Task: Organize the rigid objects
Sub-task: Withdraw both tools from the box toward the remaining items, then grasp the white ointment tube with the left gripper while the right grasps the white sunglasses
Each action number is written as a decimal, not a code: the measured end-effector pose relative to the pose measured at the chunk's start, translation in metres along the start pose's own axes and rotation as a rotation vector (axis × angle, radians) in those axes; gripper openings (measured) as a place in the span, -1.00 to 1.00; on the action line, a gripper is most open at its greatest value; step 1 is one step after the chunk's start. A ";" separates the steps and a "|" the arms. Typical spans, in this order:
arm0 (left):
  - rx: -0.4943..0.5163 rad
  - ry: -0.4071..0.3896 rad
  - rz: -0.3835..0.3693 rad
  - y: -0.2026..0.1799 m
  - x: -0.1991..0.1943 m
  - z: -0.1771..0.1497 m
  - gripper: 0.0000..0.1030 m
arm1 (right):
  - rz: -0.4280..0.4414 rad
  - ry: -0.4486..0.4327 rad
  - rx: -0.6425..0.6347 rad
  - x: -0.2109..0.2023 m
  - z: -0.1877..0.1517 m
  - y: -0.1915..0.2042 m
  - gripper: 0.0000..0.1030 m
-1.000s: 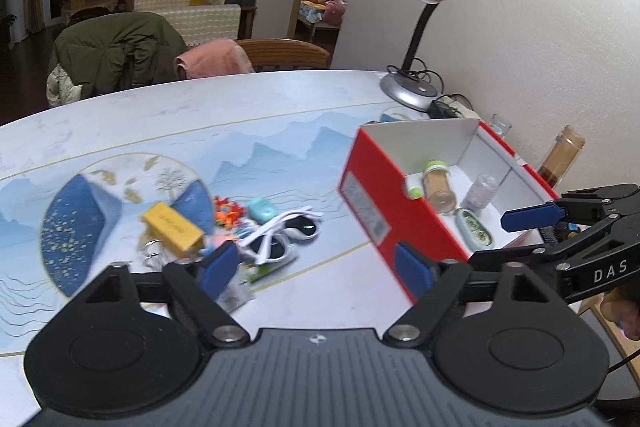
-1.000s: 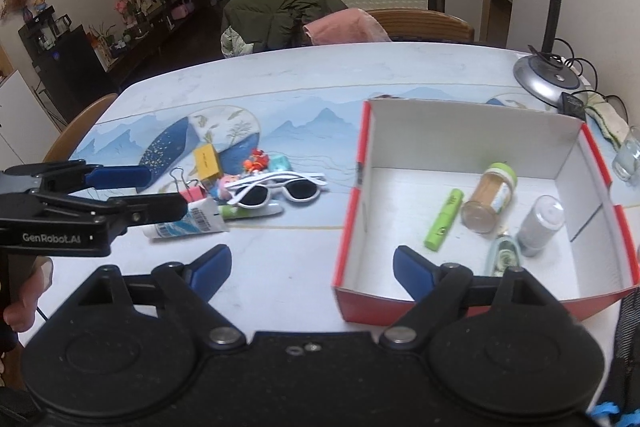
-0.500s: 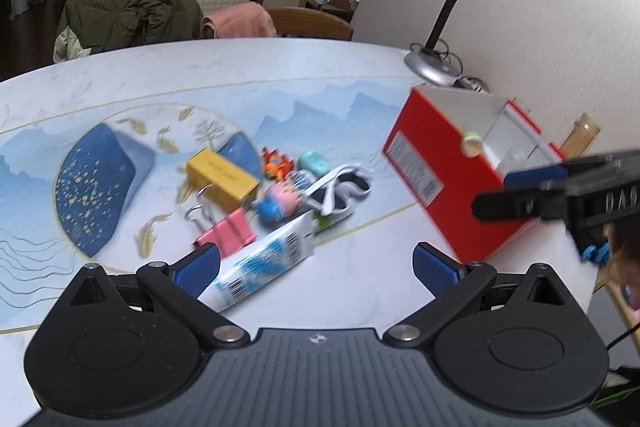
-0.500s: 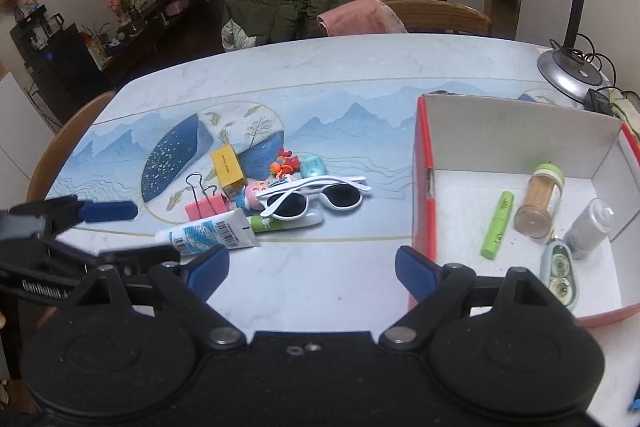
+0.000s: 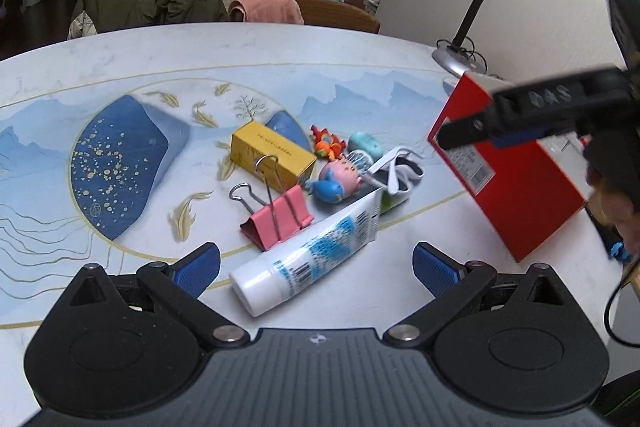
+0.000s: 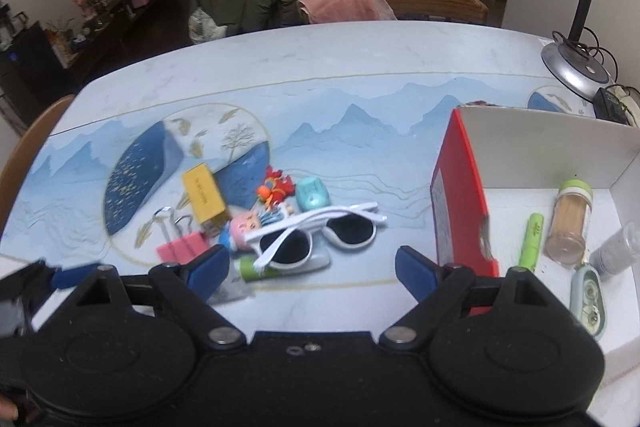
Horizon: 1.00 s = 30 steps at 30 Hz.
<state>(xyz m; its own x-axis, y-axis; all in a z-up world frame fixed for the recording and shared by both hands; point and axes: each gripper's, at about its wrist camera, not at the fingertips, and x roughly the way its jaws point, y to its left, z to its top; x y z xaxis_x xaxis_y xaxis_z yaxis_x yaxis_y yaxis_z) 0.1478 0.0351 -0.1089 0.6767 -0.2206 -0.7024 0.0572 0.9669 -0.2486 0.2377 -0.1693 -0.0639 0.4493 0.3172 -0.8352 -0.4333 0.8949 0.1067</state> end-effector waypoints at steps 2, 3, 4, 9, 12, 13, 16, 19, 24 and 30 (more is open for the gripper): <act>0.008 0.009 0.006 0.002 0.006 -0.001 1.00 | -0.032 0.010 0.010 0.012 0.006 0.002 0.75; 0.010 0.012 0.004 0.003 0.008 -0.001 1.00 | -0.040 0.017 0.014 0.018 0.009 0.002 0.75; 0.013 0.015 0.003 0.004 0.010 -0.001 1.00 | -0.051 0.025 0.017 0.025 0.011 0.001 0.75; 0.043 0.029 -0.002 0.010 0.021 0.000 1.00 | -0.087 0.068 0.069 0.052 0.019 -0.002 0.68; 0.059 0.043 -0.026 0.012 0.029 -0.002 1.00 | -0.092 0.081 0.100 0.064 0.022 -0.003 0.60; 0.069 0.046 -0.026 0.012 0.031 -0.003 1.00 | -0.092 0.085 0.106 0.067 0.023 -0.002 0.52; 0.100 0.045 -0.016 0.009 0.034 -0.006 1.00 | -0.103 0.091 0.131 0.074 0.027 -0.001 0.46; 0.118 0.057 -0.005 0.008 0.039 -0.008 0.98 | -0.122 0.102 0.141 0.080 0.030 0.003 0.44; 0.137 0.053 -0.015 0.005 0.040 -0.010 0.82 | -0.128 0.129 0.144 0.087 0.030 0.005 0.29; 0.154 0.049 -0.013 0.001 0.037 -0.013 0.60 | -0.108 0.148 0.168 0.086 0.022 0.004 0.18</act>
<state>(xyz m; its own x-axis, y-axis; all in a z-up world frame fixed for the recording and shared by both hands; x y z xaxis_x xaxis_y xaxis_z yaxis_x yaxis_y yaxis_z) 0.1635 0.0261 -0.1436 0.6390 -0.2356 -0.7323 0.1804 0.9713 -0.1551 0.2917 -0.1310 -0.1236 0.3609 0.1782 -0.9154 -0.2472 0.9647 0.0904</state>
